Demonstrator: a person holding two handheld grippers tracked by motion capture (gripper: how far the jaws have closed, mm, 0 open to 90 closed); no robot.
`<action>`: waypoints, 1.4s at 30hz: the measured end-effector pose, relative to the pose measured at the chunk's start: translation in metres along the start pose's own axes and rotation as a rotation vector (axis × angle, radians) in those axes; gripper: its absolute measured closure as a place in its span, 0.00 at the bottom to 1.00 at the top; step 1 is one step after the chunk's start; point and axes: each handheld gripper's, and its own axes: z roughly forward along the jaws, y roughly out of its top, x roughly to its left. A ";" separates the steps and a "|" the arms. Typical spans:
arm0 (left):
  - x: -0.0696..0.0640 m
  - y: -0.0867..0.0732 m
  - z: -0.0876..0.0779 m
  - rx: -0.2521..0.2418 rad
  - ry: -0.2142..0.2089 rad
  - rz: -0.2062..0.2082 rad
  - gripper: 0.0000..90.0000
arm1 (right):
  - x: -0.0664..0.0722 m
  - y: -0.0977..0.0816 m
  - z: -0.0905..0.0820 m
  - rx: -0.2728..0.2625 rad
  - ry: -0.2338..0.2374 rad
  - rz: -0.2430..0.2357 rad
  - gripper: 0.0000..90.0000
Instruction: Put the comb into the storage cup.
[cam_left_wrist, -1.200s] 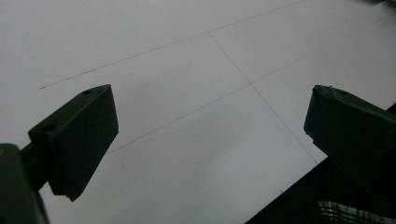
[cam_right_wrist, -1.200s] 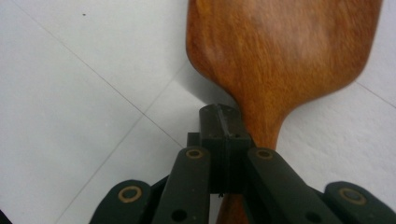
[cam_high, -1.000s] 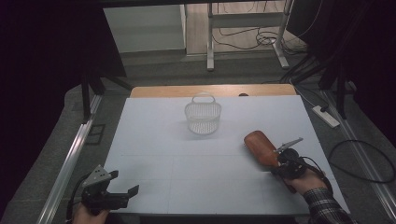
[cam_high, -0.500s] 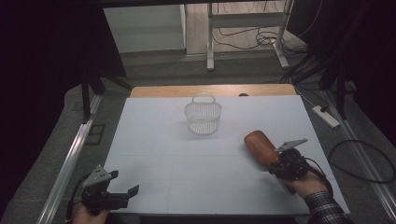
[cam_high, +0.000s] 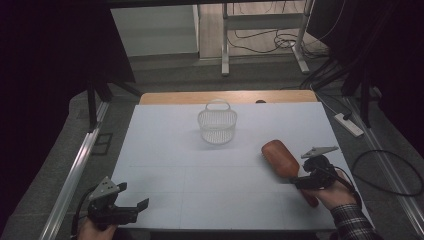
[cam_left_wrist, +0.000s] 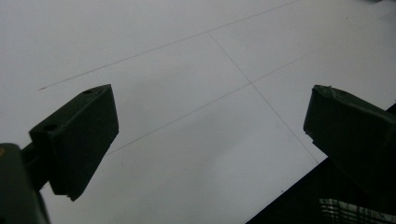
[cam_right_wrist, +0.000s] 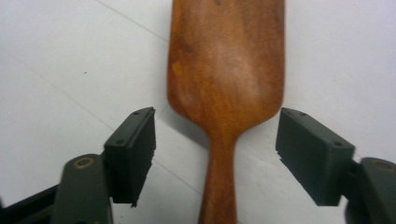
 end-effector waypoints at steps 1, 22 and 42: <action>0.000 0.000 0.000 0.000 0.000 0.000 0.05 | -0.001 0.000 0.000 -0.005 0.000 0.006 0.29; 0.000 0.001 0.001 0.000 -0.003 0.000 0.05 | -0.012 -0.004 -0.001 -0.068 0.007 0.067 0.00; 0.000 0.001 0.001 0.002 -0.006 -0.001 0.05 | -0.015 -0.011 0.024 0.037 0.008 0.102 0.00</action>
